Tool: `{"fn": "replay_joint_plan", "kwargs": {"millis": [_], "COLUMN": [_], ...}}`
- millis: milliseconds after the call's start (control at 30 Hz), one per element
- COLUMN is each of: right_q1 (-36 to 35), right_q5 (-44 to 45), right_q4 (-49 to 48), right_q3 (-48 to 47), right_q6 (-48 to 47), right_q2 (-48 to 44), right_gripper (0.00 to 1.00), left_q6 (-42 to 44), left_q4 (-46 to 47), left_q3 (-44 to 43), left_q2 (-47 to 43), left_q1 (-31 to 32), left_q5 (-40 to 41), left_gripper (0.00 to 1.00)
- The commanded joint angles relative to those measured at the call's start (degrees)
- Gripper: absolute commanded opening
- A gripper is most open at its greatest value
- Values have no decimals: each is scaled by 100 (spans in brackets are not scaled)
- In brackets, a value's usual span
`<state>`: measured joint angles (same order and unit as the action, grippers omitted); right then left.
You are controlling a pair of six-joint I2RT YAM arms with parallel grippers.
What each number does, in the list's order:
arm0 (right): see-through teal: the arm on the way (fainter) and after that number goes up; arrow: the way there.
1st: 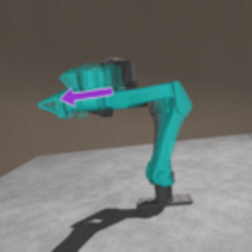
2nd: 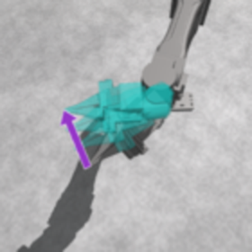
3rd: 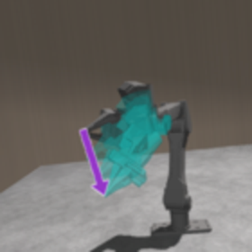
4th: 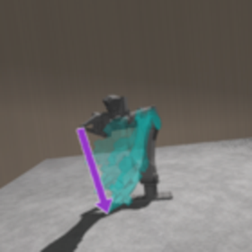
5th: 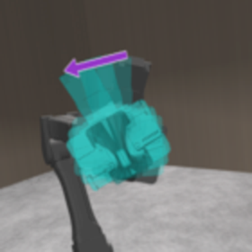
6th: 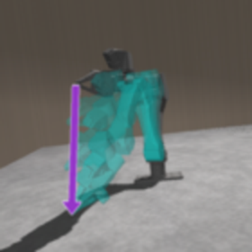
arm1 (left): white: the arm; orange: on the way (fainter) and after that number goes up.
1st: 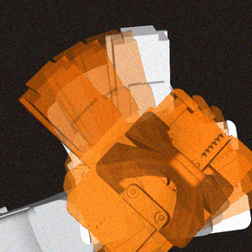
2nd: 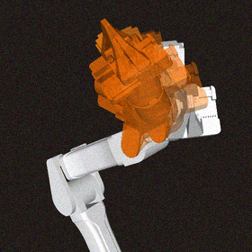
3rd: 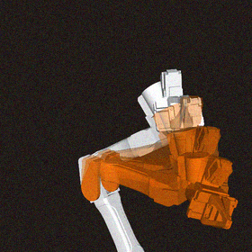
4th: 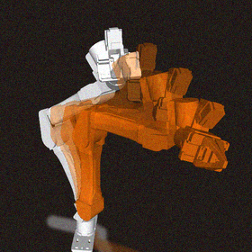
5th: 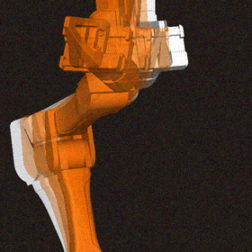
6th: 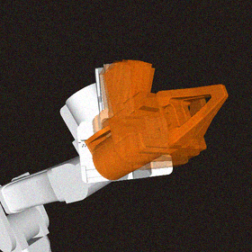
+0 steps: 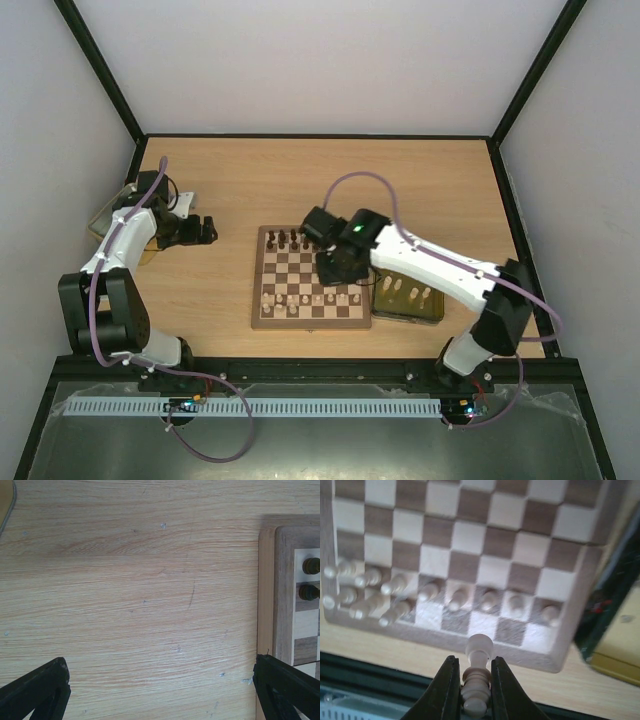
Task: Set up the chess pieces on the board
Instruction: Pick up the chess piece from the storage box, then place the chess piece on the chessboard.
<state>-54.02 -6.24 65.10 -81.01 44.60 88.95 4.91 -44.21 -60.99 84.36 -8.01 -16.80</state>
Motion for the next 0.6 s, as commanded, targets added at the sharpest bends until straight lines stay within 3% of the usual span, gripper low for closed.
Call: {"fn": "replay_joint_plan", "kwargs": {"millis": [0,567], "right_q1": [-533,-1045], "right_q5": [-151,-225], "right_q4": [38,-577], "right_q3": [-260,-533], "right_q6": [380,301], "right_q2": [449,1591], "right_gripper": [2,3], "left_q6": [-24,-11], "left_q4": [-35,-30], "left_q3": [42,44], "left_q2": [-156,-112], "left_q1": [19,27], "left_q5": [38,1], "left_gripper": [99,100]}}
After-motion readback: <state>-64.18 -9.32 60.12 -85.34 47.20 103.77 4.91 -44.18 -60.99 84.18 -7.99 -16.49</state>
